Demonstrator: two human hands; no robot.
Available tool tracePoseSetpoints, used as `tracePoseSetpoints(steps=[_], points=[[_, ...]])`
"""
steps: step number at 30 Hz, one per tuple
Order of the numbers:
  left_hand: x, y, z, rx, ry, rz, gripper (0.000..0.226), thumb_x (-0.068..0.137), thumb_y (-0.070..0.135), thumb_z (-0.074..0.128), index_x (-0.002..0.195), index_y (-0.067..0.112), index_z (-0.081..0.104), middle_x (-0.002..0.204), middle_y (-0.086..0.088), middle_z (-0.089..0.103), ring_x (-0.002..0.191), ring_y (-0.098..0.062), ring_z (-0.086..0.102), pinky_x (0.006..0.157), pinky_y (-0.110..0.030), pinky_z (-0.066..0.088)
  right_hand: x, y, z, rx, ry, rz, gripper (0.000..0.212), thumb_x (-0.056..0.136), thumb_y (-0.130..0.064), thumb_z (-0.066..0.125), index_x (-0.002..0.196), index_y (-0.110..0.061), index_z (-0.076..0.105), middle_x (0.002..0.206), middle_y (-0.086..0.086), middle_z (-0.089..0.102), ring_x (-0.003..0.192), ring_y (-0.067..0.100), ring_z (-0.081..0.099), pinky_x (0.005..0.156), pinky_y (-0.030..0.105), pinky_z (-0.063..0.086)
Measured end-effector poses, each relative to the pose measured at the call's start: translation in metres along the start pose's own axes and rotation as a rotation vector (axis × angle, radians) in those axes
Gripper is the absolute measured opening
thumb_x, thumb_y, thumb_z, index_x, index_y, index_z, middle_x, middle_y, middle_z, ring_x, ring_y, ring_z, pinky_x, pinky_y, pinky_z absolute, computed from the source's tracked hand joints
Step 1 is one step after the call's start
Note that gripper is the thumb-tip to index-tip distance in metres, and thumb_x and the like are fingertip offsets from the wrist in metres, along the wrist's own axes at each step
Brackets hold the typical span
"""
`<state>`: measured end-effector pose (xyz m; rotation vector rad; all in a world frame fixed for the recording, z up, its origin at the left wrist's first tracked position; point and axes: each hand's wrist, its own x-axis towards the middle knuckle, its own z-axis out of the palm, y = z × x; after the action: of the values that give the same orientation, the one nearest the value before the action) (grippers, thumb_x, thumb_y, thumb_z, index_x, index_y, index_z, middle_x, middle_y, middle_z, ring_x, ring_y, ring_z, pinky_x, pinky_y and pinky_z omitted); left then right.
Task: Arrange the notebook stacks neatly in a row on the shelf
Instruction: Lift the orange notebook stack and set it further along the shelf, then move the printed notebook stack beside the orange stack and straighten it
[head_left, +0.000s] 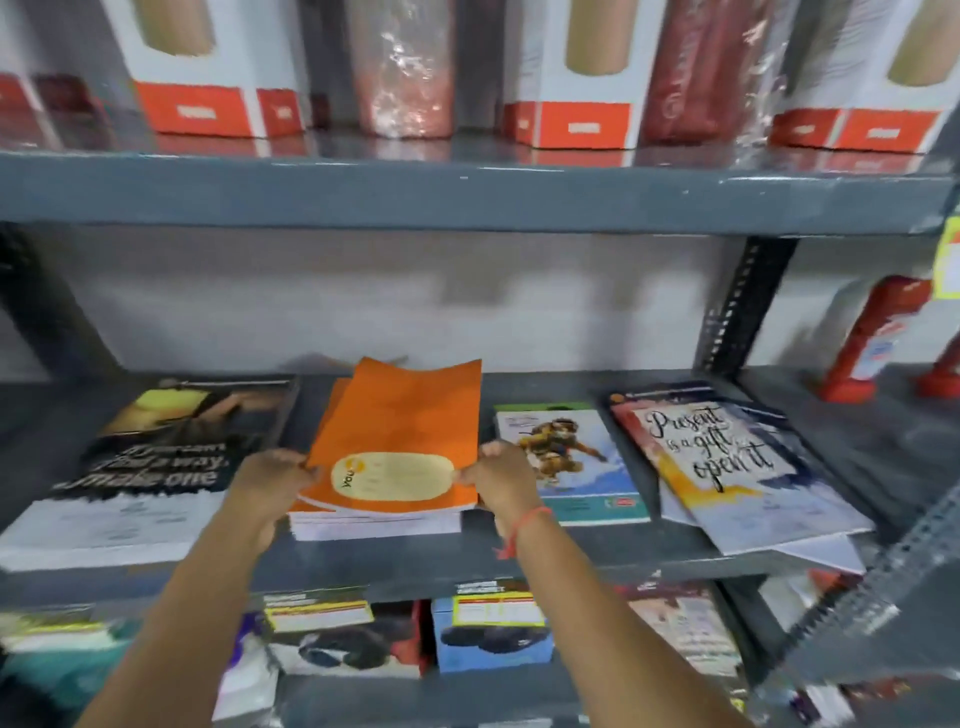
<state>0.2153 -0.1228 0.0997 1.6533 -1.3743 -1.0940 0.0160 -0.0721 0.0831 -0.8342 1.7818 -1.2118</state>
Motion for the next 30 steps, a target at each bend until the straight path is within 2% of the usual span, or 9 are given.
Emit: tracePoseSetpoints(steps=[3, 6, 11, 17, 20, 23, 25, 27, 30], points=[[0.005, -0.011, -0.003, 0.007, 0.025, -0.028, 0.023, 0.08, -0.004, 0.06, 0.102, -0.012, 0.061, 0.077, -0.015, 0.056, 0.068, -0.021, 0.043, 0.071, -0.037, 0.036, -0.003, 0.004, 0.012, -0.054, -0.001, 0.006, 0.015, 0.072, -0.002, 0.066, 0.079, -0.01, 0.055, 0.087, 0.011, 0.062, 0.086, 0.022, 0.058, 0.071, 0.032, 0.043], [0.009, -0.025, -0.006, 0.023, 0.009, -0.007, 0.02, 0.08, -0.001, 0.062, 0.099, -0.006, 0.064, 0.095, -0.016, 0.06, 0.086, -0.024, 0.051, 0.078, -0.036, 0.037, -0.007, 0.007, 0.019, -0.162, 0.014, 0.011, 0.012, 0.076, -0.003, 0.063, 0.086, -0.008, 0.057, 0.087, 0.008, 0.058, 0.085, 0.021, 0.053, 0.069, 0.028, 0.039], [0.011, -0.035, -0.004, 0.256, 0.029, 0.049, 0.011, 0.081, 0.015, 0.062, 0.089, 0.009, 0.066, 0.089, -0.011, 0.063, 0.087, -0.031, 0.057, 0.081, -0.037, 0.044, -0.008, 0.013, 0.028, -0.27, 0.061, -0.016, 0.009, 0.079, -0.005, 0.058, 0.085, -0.01, 0.054, 0.087, 0.006, 0.058, 0.079, 0.02, 0.052, 0.05, 0.021, 0.036], [0.011, -0.032, -0.006, 0.349, 0.043, 0.096, 0.02, 0.083, 0.019, 0.059, 0.097, 0.005, 0.066, 0.104, -0.014, 0.067, 0.098, -0.034, 0.059, 0.085, -0.039, 0.046, -0.006, 0.005, 0.033, -0.325, 0.088, -0.051, 0.018, 0.081, -0.006, 0.058, 0.096, -0.001, 0.066, 0.083, 0.004, 0.059, 0.065, 0.012, 0.049, 0.045, 0.016, 0.032], [0.013, -0.032, -0.007, 0.38, 0.041, 0.101, 0.021, 0.085, 0.018, 0.058, 0.097, 0.002, 0.065, 0.102, -0.014, 0.066, 0.098, -0.033, 0.059, 0.083, -0.038, 0.044, -0.004, 0.007, 0.036, -0.34, 0.088, -0.029, 0.014, 0.081, -0.008, 0.058, 0.091, -0.002, 0.066, 0.084, 0.005, 0.06, 0.068, 0.016, 0.053, 0.046, 0.017, 0.033], [0.015, -0.036, -0.011, 0.493, 0.007, 0.103, 0.022, 0.086, 0.023, 0.056, 0.092, 0.004, 0.066, 0.092, -0.013, 0.066, 0.085, -0.029, 0.058, 0.074, -0.035, 0.044, -0.004, 0.013, 0.039, -0.414, 0.1, -0.029, 0.005, 0.081, -0.01, 0.056, 0.084, -0.008, 0.059, 0.089, 0.009, 0.06, 0.077, 0.023, 0.055, 0.054, 0.023, 0.045], [0.016, -0.037, -0.013, 0.606, -0.011, 0.087, 0.028, 0.085, 0.031, 0.055, 0.09, 0.006, 0.065, 0.09, -0.013, 0.067, 0.084, -0.029, 0.06, 0.076, -0.037, 0.048, -0.005, 0.015, 0.039, -0.431, 0.11, -0.057, 0.023, 0.081, -0.011, 0.058, 0.105, -0.009, 0.057, 0.107, 0.013, 0.059, 0.092, 0.028, 0.06, 0.074, 0.033, 0.053], [0.015, -0.032, -0.012, 0.749, 0.029, 0.068, 0.035, 0.084, 0.037, 0.053, 0.098, 0.007, 0.064, 0.099, -0.014, 0.064, 0.096, -0.033, 0.058, 0.084, -0.043, 0.049, -0.008, 0.013, 0.035, -0.438, 0.137, -0.098, 0.044, 0.083, -0.011, 0.058, 0.126, -0.012, 0.047, 0.122, 0.012, 0.053, 0.106, 0.03, 0.058, 0.088, 0.037, 0.052], [0.001, -0.014, 0.0, 0.889, 0.152, 0.173, 0.034, 0.087, 0.031, 0.048, 0.108, 0.008, 0.061, 0.122, -0.017, 0.052, 0.115, -0.037, 0.047, 0.09, -0.047, 0.045, -0.009, 0.007, 0.019, -0.439, 0.203, -0.181, 0.043, 0.086, -0.013, 0.054, 0.129, -0.012, 0.048, 0.124, 0.014, 0.055, 0.108, 0.027, 0.057, 0.087, 0.03, 0.047]])
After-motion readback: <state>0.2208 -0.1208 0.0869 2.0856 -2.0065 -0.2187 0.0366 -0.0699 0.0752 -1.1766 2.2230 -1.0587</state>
